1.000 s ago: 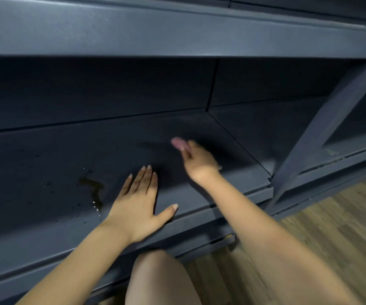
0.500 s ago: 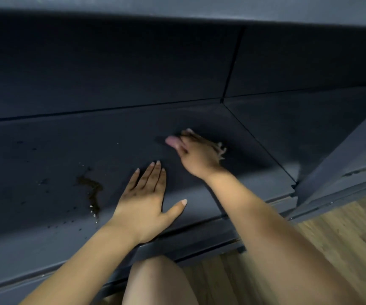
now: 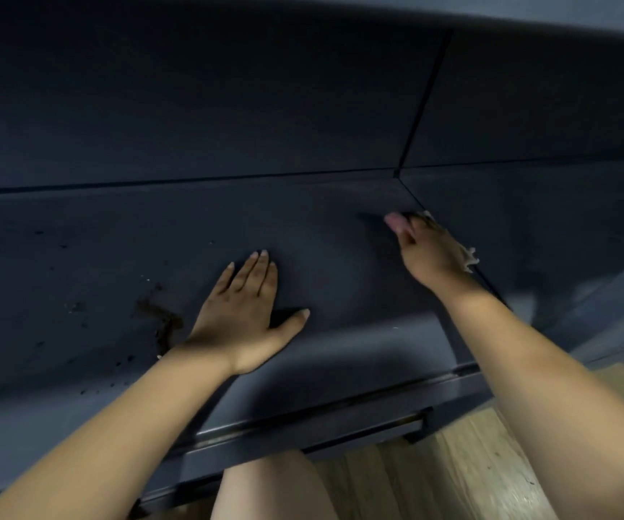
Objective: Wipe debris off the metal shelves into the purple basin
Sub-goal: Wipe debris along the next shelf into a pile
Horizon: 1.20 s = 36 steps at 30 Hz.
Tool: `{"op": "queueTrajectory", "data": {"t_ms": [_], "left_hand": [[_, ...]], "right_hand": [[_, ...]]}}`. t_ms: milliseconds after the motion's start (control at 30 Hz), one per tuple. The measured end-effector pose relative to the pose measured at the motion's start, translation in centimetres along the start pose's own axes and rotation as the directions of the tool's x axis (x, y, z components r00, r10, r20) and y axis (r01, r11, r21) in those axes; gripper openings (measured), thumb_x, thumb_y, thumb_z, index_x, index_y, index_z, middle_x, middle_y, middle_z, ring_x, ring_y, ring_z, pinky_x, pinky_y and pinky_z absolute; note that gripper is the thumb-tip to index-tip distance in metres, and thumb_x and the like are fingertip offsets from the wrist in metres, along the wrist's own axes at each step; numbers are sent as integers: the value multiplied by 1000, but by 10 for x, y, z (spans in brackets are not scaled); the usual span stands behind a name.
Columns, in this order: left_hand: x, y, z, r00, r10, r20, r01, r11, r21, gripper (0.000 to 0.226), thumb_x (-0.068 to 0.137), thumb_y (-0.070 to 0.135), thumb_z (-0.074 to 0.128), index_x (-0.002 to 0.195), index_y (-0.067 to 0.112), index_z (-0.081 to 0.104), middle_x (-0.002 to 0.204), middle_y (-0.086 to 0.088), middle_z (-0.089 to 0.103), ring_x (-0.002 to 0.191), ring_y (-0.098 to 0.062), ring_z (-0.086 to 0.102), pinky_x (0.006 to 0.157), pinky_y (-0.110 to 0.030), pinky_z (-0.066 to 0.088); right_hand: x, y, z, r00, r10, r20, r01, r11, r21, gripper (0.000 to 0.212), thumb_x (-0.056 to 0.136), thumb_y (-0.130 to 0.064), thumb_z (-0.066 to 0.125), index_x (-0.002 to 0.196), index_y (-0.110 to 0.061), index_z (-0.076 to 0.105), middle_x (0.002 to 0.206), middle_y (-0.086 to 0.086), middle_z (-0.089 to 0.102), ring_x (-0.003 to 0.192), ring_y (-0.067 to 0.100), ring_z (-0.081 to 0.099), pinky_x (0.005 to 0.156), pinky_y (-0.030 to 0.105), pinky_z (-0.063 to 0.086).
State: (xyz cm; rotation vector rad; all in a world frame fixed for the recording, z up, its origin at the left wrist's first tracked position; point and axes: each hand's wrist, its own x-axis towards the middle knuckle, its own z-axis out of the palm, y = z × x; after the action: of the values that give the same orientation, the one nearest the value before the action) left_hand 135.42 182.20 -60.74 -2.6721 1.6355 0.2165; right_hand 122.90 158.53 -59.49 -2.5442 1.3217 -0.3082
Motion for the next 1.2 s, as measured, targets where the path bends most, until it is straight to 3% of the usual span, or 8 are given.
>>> {"op": "queueTrajectory", "data": {"t_ms": [300,400,467,633,833,1000,1100,1200], "left_hand": [[1,-2,2,999,8,-42,-9,999,-37,110,61,70,-18,152,10,-7,160,-4,-14,145,-11,-17,113,-26,-17],[-1,-2,0,999,10,-38,-12,999,-39,104,67,71,-14,152,11,-8,160,-4,-14,145,-10,-17,114,-26,-16],[-1,-3,1,999,9,-41,-10,999,-32,108,63,70,-18,152,10,-8,160,-3,-14,145,-10,-18,114,-26,-16],[0,-4,1,999,8,-53,-9,1000,-18,109,64,71,-18,152,10,-4,160,-2,-13,145,-10,-17,114,-26,-16],[3,-2,3,999,3,-49,-4,1000,-11,108,63,71,-20,152,11,-7,160,-2,-16,144,-10,-19,115,-27,-16],[3,-1,2,1000,-10,-27,10,1000,4,95,81,73,-5,152,10,-5,160,-3,-15,145,-11,-18,115,-28,-16],[3,-1,2,999,8,-42,-8,1000,-8,108,63,69,-19,152,10,-5,160,-4,-13,145,-11,-16,114,-27,-16],[2,-2,2,998,16,-53,-19,999,-46,106,66,69,-17,152,10,-5,161,-5,-9,146,-11,-13,115,-28,-15]], "right_hand": [[-5,-124,48,883,-460,95,454,887,78,37,102,-33,28,134,-36,47,149,-1,38,136,19,35,108,36,32],[-3,-133,50,877,-463,128,442,882,163,40,103,-31,29,139,-21,42,150,-1,36,135,19,37,107,30,30],[1,-115,43,874,-477,93,448,864,230,38,103,-29,26,137,-29,44,143,-6,45,126,17,47,103,33,38],[33,-35,20,977,-120,-176,143,982,123,40,100,-25,29,132,-33,50,136,5,50,122,28,49,102,41,40],[50,-16,3,993,116,35,-116,993,-1,53,102,-42,19,145,-14,32,156,7,21,142,27,22,111,46,18],[54,-80,19,978,-127,163,122,992,38,50,101,-49,20,141,-26,40,150,6,35,135,26,37,109,41,28],[30,-131,35,879,-398,262,376,917,131,40,104,-40,19,140,-41,36,152,1,31,134,24,36,107,41,29],[3,-166,39,792,-544,276,513,839,180,41,105,-27,23,144,-31,33,156,-3,22,143,17,20,107,28,22]]}}
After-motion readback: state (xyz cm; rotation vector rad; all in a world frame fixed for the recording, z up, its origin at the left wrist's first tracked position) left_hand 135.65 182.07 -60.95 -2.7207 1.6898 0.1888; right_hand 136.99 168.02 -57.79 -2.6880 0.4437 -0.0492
